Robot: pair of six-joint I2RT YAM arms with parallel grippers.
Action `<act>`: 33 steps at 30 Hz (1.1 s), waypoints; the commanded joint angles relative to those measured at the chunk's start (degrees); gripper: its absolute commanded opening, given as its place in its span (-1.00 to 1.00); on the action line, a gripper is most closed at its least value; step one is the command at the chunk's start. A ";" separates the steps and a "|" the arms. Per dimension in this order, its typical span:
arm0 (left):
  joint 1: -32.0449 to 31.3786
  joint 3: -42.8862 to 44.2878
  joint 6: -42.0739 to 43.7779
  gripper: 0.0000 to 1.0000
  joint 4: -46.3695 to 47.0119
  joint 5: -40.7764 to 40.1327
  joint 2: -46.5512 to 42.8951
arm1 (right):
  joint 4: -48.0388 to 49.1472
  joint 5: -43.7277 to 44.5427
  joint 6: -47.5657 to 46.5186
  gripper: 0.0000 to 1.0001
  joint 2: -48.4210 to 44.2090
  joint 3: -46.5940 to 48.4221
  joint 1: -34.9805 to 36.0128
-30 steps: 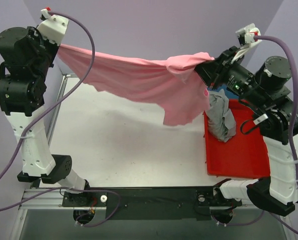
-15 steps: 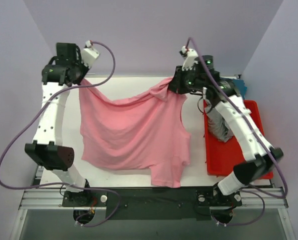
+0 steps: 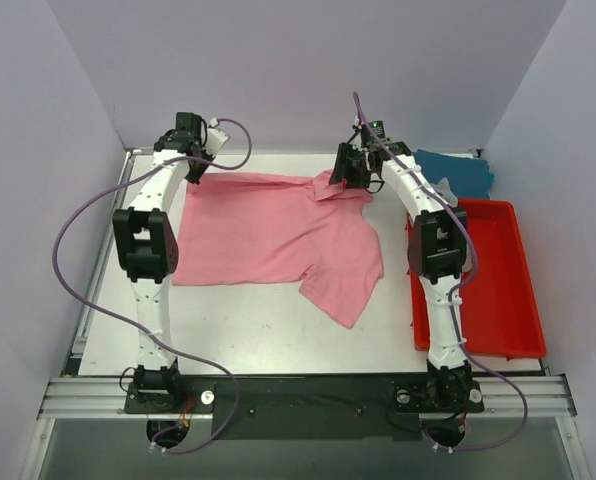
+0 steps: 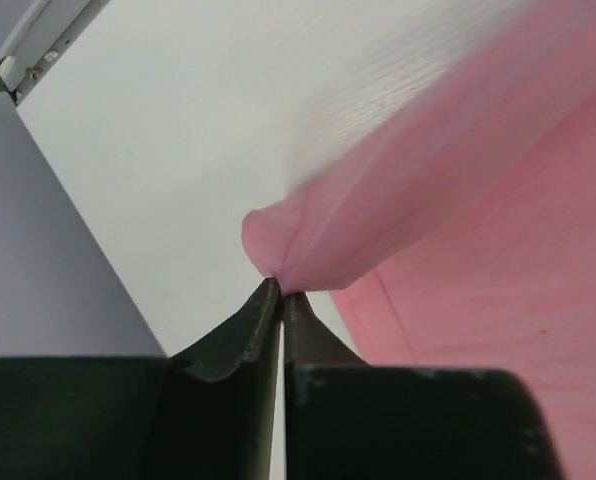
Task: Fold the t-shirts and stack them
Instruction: Flatten out the tshirt
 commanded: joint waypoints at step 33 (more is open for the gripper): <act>3.19 -57.42 46.63 0.68 -0.83 20.51 -26.35 | -0.98 10.08 9.53 0.11 -33.63 -66.24 11.76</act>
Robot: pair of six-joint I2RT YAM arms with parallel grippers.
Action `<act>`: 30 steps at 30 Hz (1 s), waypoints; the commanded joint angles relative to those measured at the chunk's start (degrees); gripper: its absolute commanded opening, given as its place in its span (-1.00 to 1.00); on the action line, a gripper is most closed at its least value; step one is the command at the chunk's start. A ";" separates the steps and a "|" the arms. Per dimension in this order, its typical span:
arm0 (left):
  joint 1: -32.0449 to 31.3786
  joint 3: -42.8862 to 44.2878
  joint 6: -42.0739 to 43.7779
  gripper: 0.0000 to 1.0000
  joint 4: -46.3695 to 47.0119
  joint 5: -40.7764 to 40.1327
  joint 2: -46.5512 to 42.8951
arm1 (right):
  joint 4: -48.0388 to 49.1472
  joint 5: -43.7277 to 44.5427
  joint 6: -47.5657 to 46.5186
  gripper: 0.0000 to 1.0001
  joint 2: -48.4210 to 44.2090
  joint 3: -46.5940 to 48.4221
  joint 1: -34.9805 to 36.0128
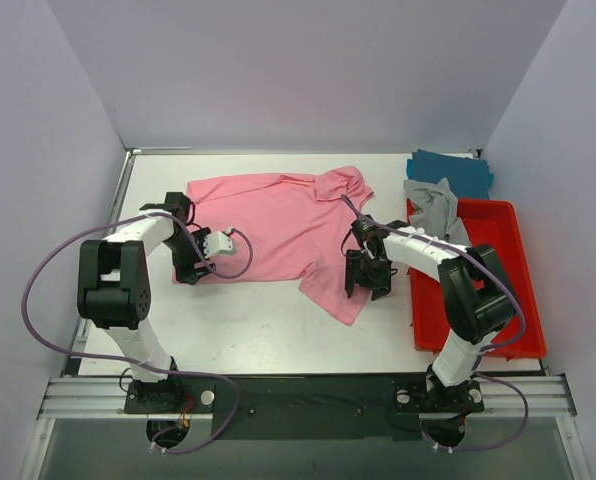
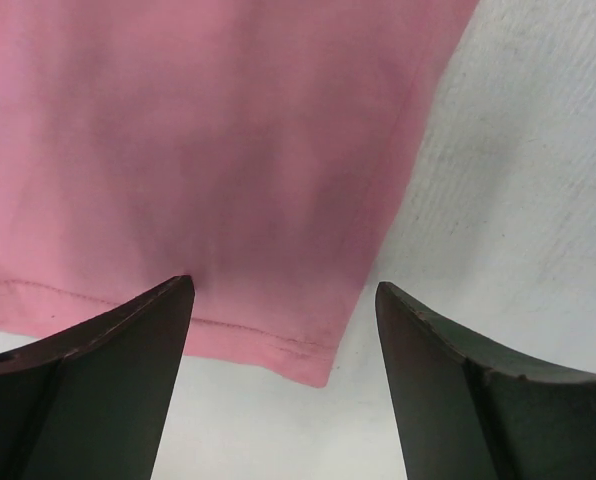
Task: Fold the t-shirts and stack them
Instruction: Flatten out the tshirt
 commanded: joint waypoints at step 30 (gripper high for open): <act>1.89 55.39 -21.23 -1.00 -20.47 -8.63 -9.55 | -16.64 -2.56 -9.25 -1.00 -30.34 44.58 -12.13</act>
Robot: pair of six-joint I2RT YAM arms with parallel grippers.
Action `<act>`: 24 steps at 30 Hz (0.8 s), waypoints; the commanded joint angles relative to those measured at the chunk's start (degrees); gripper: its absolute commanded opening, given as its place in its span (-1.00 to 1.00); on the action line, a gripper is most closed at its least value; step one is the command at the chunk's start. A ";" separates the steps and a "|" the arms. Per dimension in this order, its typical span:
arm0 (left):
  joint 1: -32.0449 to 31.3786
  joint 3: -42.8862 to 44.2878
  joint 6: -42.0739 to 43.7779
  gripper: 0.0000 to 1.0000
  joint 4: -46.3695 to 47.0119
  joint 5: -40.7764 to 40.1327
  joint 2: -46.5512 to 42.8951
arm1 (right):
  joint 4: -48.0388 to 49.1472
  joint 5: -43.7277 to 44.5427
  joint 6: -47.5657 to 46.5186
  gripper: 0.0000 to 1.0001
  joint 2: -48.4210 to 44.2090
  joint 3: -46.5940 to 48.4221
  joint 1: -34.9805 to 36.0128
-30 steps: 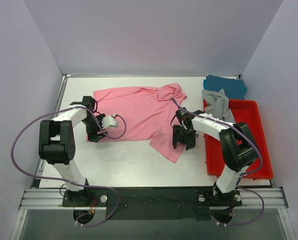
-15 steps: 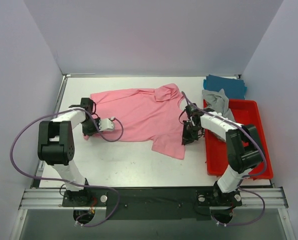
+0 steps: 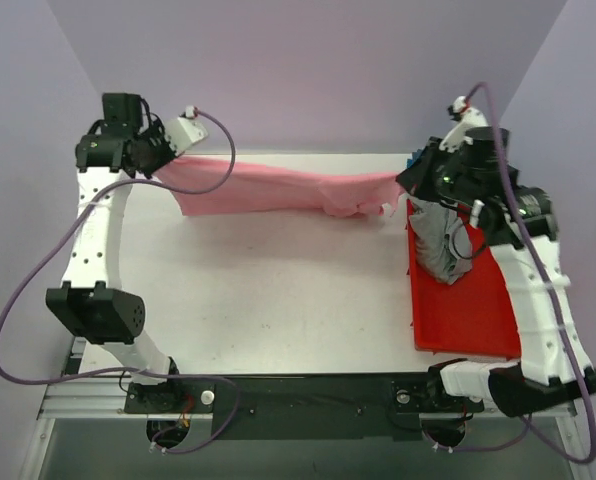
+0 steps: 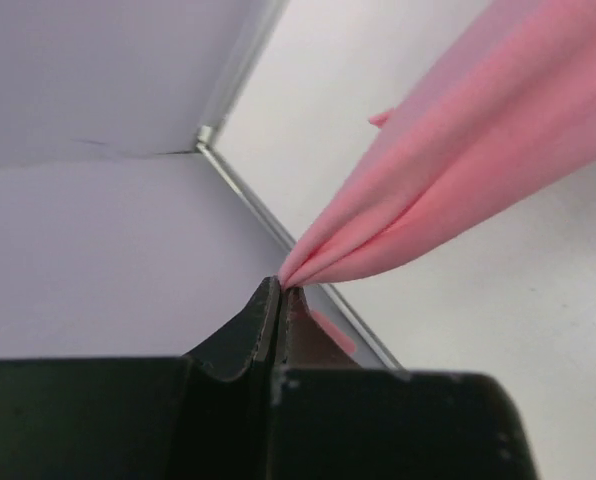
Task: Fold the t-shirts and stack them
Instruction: Flatten out the tshirt
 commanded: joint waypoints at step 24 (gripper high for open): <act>-1.42 35.74 -6.56 -1.00 -9.98 -11.38 -3.74 | -3.78 7.65 -12.43 -1.00 1.32 34.56 -1.16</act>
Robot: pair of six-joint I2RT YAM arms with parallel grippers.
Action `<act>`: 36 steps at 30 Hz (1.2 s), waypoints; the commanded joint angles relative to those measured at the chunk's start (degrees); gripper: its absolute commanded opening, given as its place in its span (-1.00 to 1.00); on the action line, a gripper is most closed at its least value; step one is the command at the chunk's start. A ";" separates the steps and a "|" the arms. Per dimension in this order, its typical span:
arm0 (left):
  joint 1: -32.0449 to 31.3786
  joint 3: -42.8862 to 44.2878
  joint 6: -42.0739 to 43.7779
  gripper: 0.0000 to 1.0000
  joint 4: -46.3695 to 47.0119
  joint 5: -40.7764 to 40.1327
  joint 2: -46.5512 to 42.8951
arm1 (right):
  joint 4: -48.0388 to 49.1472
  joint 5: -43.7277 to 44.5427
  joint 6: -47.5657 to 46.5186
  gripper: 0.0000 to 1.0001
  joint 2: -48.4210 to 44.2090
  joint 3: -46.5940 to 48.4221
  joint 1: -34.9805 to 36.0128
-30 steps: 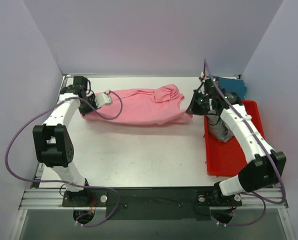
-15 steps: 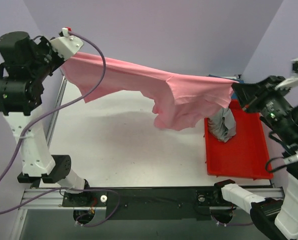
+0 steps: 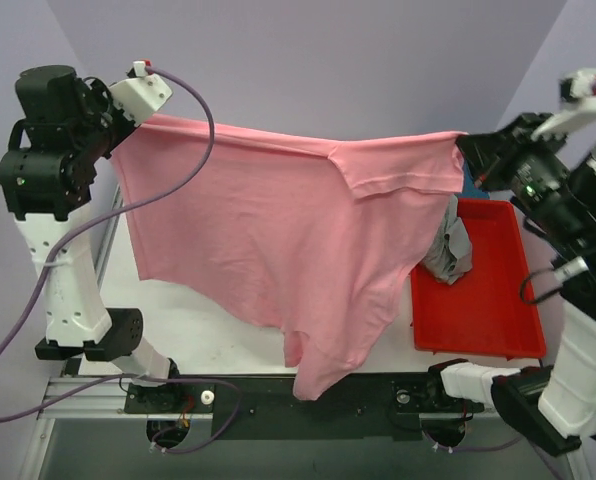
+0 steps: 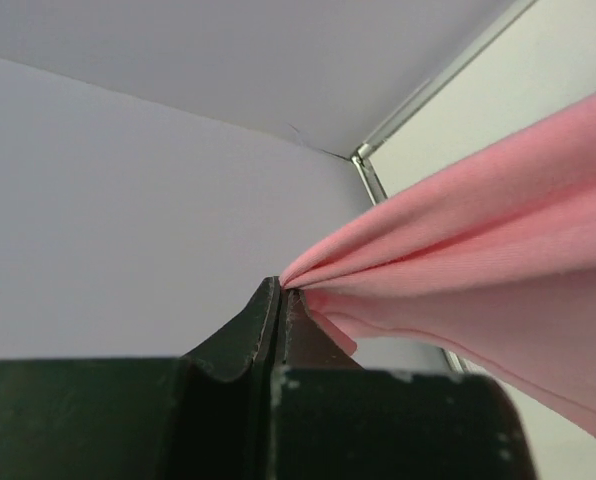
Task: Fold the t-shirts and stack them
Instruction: Flatten out the tshirt
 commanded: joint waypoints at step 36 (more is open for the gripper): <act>-0.20 -57.66 4.85 -1.00 22.52 -0.44 -1.89 | 12.96 -18.37 3.61 -1.00 -4.96 -59.44 -12.54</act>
